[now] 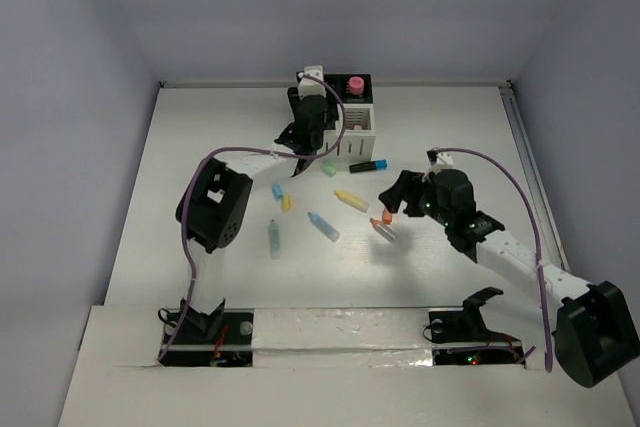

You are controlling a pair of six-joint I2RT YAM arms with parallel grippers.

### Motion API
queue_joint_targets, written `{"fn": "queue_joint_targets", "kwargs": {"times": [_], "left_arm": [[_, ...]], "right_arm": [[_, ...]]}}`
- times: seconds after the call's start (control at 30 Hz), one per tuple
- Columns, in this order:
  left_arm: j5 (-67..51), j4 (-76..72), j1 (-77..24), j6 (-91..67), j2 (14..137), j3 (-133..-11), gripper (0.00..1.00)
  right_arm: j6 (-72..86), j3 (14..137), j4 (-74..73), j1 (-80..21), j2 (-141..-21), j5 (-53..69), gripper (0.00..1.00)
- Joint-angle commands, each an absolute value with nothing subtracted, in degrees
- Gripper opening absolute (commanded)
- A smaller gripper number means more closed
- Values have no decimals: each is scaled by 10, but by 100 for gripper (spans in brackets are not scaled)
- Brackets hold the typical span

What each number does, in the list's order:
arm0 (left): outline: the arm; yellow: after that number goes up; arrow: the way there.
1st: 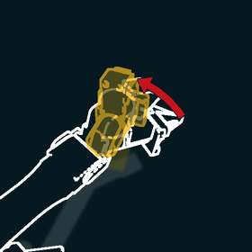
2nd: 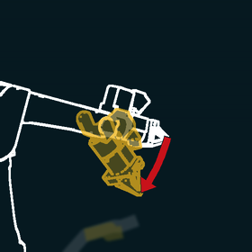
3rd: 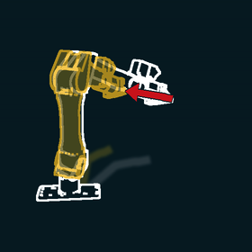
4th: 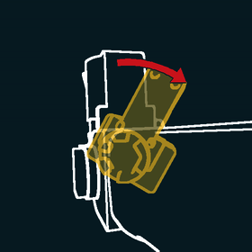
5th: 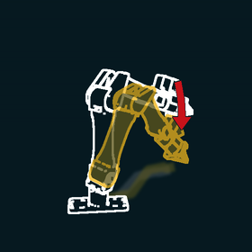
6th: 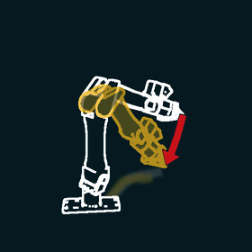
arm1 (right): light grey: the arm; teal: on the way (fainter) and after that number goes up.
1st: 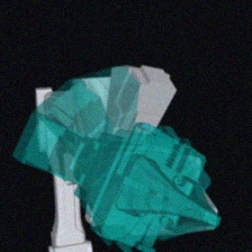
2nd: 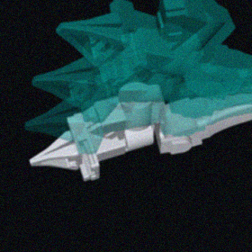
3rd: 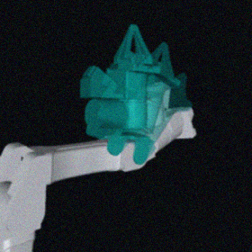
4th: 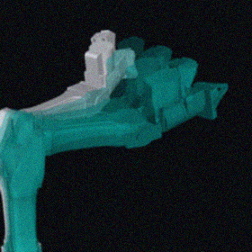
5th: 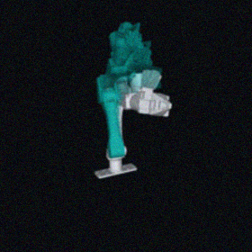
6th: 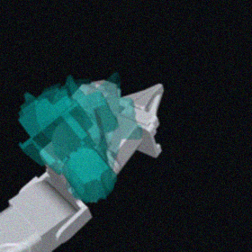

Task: Sort the stationery into containers
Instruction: Place the pen in the storage box, then move the pen to the center of the board.

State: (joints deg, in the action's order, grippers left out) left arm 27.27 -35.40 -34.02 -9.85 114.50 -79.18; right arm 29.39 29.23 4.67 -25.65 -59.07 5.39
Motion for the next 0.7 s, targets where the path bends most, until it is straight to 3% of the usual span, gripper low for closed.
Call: {"fn": "queue_joint_targets", "kwargs": {"times": [0.0, 0.23, 0.43, 0.6, 0.67], "left_arm": [[272, -389, -339, -101, 1066, -788, 59], [244, -342, -356, -158, 941, -755, 68], [190, -329, -378, -261, 804, -603, 73], [157, -254, -388, -293, 710, -514, 75], [146, -217, -388, -299, 668, -489, 75]], "right_arm": [[289, 325, 55, -263, -613, 18, 81], [322, 383, 48, -263, -726, -40, 81], [363, 443, 67, -258, -825, -92, 80], [388, 489, 58, -243, -889, -123, 62], [395, 505, 56, -237, -912, -124, 61]]}}
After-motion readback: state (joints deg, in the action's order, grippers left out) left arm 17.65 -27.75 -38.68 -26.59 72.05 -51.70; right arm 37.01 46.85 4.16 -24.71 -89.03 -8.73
